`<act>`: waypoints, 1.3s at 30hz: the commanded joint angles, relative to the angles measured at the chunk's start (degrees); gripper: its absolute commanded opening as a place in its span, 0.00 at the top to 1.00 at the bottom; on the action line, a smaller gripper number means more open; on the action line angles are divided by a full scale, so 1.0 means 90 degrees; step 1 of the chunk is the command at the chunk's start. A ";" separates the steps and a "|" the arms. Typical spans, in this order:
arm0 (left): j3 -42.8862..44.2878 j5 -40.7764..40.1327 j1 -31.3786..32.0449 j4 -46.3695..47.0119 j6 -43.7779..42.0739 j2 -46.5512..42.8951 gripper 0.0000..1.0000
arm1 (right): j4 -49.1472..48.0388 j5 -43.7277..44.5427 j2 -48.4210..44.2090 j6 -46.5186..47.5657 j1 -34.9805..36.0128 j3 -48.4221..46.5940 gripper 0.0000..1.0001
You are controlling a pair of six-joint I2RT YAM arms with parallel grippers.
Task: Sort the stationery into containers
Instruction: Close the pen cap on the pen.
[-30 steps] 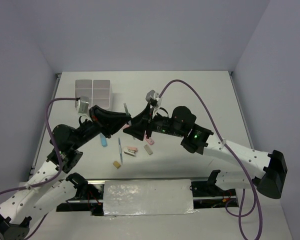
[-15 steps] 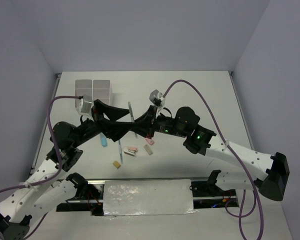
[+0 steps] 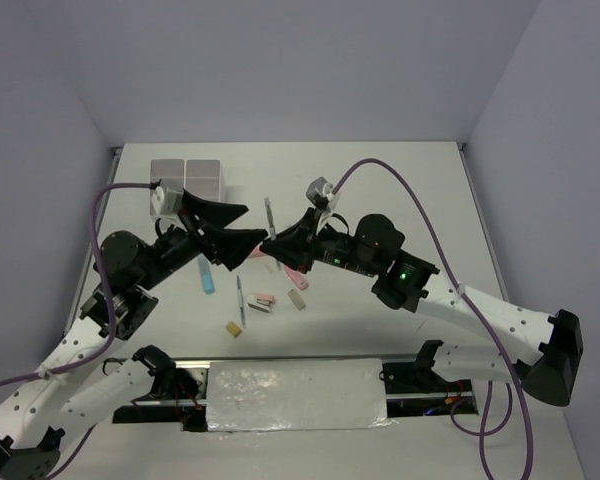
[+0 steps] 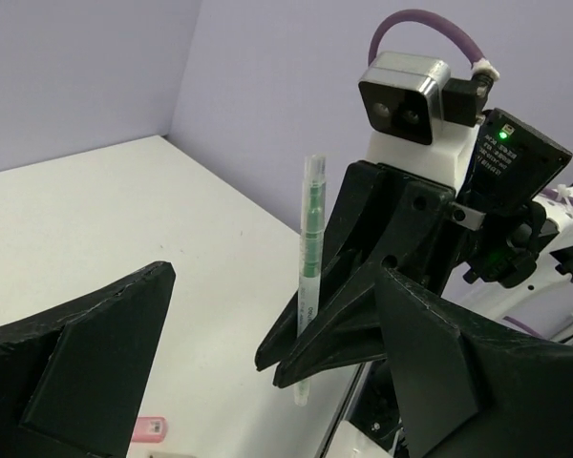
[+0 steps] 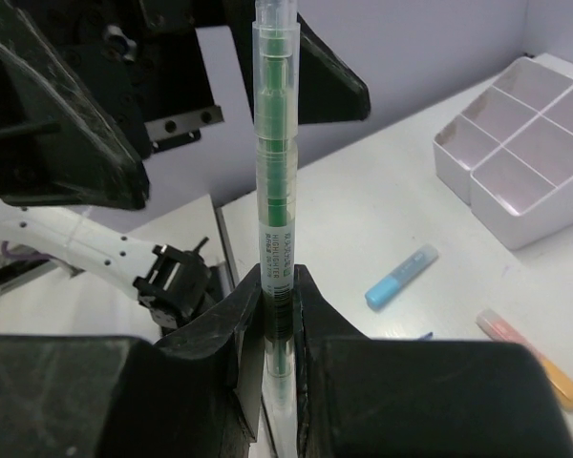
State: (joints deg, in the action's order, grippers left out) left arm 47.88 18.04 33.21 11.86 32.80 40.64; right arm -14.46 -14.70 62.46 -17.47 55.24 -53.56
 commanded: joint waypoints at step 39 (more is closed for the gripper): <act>0.0120 0.0534 0.0011 0.0733 0.0028 0.0513 0.94 | 0.1001 -0.0105 0.0463 0.0545 0.0102 -0.1167 1.00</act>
State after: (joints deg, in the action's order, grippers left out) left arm 50.02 18.57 32.91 18.31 33.23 45.45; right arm -2.70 -16.29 66.32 -13.54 55.77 -59.37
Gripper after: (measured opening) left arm 0.194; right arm 0.187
